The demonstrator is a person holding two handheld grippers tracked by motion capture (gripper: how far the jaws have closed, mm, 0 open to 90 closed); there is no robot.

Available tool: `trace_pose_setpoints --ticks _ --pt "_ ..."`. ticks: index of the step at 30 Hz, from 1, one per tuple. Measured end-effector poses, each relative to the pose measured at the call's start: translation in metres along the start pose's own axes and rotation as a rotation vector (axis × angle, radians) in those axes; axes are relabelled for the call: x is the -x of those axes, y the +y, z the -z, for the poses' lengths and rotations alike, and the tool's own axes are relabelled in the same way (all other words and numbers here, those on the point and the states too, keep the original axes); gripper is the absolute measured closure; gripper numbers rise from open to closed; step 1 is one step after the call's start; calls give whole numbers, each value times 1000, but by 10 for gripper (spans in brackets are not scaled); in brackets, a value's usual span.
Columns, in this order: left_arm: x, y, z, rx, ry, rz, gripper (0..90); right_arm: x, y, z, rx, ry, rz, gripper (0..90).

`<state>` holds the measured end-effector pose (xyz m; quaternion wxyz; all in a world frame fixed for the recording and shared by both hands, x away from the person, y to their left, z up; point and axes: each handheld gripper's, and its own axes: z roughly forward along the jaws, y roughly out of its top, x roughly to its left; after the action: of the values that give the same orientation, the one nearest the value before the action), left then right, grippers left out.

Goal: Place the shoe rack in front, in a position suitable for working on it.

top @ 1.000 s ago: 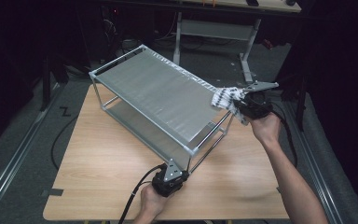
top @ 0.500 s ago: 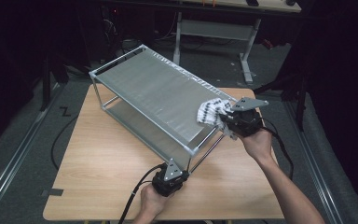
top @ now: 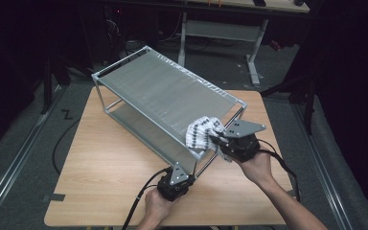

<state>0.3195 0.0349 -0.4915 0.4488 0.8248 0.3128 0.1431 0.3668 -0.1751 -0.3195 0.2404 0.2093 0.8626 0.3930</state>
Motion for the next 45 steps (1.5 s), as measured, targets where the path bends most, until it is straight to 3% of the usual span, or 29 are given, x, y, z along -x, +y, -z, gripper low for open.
trace_pose_setpoints --ticks 9,15,20,28,37,45 --pt "0 0 -1 2 -1 3 809 -24 4 7 13 62 47 815" --pt "1 -1 -1 10 3 8 809 -22 5 4 3 37 58 816" --pt "1 -1 -1 11 3 10 809 0 2 -2 -10 -23 14 816" --pt "1 -1 -1 9 3 10 809 57 -13 -11 -16 -132 -117 817" --pt "1 -1 -1 6 3 10 809 98 -26 -18 13 -196 -221 815" --pt "0 0 -1 1 -2 14 809 124 -35 -26 60 -228 -276 811"
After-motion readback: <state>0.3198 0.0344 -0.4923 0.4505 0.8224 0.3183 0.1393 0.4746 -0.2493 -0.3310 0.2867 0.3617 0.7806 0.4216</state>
